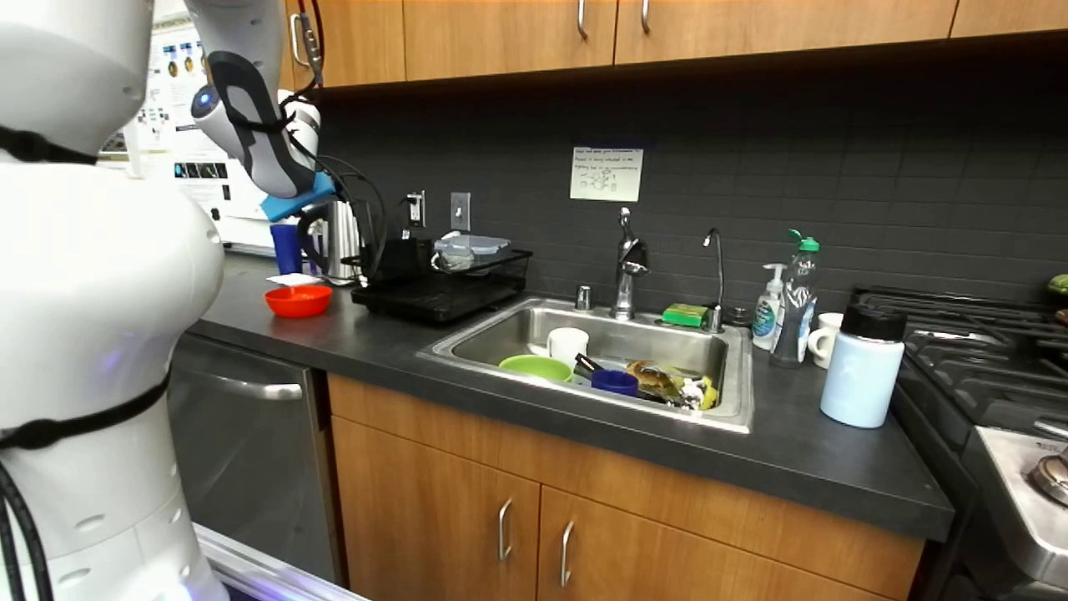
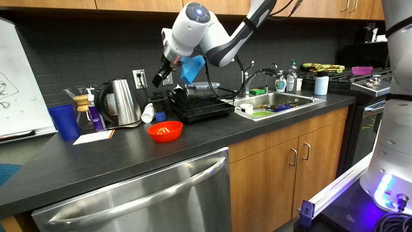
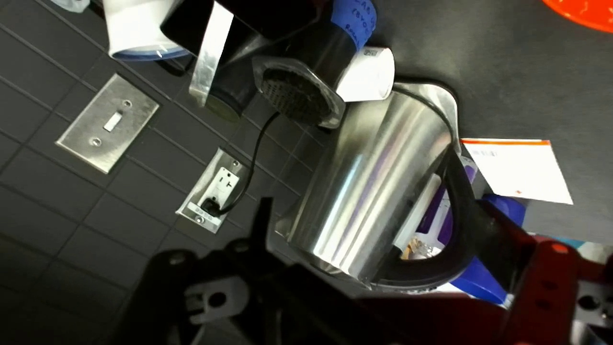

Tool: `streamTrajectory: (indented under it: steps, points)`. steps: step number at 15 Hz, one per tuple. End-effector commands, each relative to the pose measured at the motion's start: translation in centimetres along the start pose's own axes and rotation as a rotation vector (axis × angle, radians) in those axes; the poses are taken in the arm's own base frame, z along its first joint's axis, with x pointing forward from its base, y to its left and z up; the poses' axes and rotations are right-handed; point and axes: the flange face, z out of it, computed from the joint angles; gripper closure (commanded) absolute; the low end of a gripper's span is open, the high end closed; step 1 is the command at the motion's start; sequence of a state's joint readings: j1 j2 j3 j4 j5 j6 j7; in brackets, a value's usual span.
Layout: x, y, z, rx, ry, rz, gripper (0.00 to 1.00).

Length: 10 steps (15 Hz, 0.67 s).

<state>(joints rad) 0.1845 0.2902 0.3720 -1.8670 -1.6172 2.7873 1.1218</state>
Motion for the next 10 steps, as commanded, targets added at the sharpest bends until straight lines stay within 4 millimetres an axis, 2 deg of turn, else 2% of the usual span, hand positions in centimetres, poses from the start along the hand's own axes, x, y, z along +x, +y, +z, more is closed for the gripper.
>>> streamTrajectory:
  steps: [1, 6, 10]
  points:
    - [0.1, -0.1, 1.8, -0.083, -0.025, 0.046, 0.0]
    - [0.0, 0.4, 2.8, -0.186, -0.067, 0.125, 0.0]
    - [0.1, 1.6, 3.1, -0.253, -0.082, 0.171, 0.0]
